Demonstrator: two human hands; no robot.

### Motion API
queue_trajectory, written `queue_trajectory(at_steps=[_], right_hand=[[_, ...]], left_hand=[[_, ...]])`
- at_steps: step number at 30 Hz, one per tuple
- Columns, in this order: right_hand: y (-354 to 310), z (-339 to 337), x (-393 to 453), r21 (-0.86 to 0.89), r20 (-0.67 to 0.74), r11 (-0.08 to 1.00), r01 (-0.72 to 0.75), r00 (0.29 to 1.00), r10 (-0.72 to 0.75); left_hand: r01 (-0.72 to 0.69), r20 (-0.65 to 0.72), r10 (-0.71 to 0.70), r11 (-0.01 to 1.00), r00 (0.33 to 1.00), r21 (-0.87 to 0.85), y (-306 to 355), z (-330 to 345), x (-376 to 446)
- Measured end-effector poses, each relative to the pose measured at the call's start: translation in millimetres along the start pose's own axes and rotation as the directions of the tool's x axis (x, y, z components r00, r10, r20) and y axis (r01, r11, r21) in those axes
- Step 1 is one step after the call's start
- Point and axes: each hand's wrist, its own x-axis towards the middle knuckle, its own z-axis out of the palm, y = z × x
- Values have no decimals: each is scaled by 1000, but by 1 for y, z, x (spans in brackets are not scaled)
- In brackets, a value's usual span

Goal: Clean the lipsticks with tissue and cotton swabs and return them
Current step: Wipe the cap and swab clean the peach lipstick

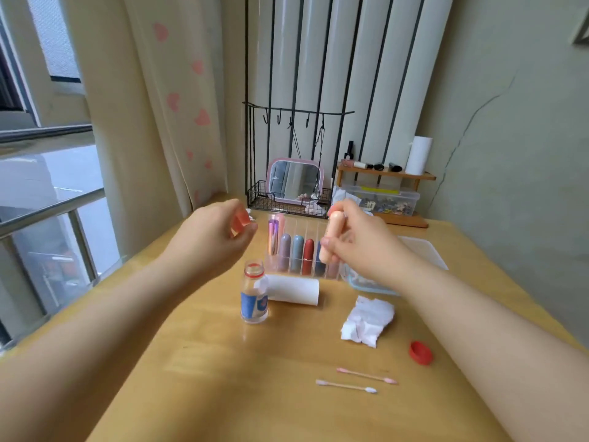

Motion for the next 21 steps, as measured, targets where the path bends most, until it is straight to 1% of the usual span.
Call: queue_trajectory(at_steps=[4,7,11,13,17,21], right_hand=[[-3,5,58,-75,-6,996,47,999,-48],[1,14,97,-93,4,993,71,997,-71],[11,33,135,-127,99,988,90,992,-78],[19,44,147,-155,140,982,109,986,-87],[29,57,160,-172,172,979,112,982,-82],[35,63,165,-209,205,971,112,976,-69]], left_hand=[[-1,71,-6,996,997,89,-24,16,35],[4,93,-13,995,996,99,-38,31,58],[16,116,-27,995,993,95,-53,53,77],[9,139,-22,995,990,97,-59,67,82],[-14,193,-4,996,981,89,-65,88,91],[-29,214,13,997,977,69,-67,103,103]])
